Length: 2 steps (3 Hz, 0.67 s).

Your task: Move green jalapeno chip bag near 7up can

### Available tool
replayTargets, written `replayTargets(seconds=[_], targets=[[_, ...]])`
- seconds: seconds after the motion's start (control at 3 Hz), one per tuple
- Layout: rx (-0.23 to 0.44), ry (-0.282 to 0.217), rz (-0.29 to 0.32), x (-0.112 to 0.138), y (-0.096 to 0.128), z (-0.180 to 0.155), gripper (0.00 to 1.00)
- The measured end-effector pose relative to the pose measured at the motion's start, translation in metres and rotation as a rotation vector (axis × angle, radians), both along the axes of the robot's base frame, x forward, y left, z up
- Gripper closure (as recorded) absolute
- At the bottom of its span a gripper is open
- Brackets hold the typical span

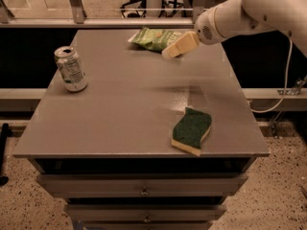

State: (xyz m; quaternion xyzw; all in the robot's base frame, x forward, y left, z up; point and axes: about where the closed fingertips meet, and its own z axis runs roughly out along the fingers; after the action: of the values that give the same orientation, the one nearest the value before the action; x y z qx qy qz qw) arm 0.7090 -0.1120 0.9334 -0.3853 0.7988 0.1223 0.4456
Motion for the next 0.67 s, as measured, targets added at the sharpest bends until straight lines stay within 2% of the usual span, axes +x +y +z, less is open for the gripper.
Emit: replayTargets(seconds=[0.33, 0.67], targets=[[0.061, -0.028, -0.045, 0.030, 0.024, -0.011, 0.00], [0.089, -0.054, -0.069, 0.056, 0.042, -0.024, 0.00]])
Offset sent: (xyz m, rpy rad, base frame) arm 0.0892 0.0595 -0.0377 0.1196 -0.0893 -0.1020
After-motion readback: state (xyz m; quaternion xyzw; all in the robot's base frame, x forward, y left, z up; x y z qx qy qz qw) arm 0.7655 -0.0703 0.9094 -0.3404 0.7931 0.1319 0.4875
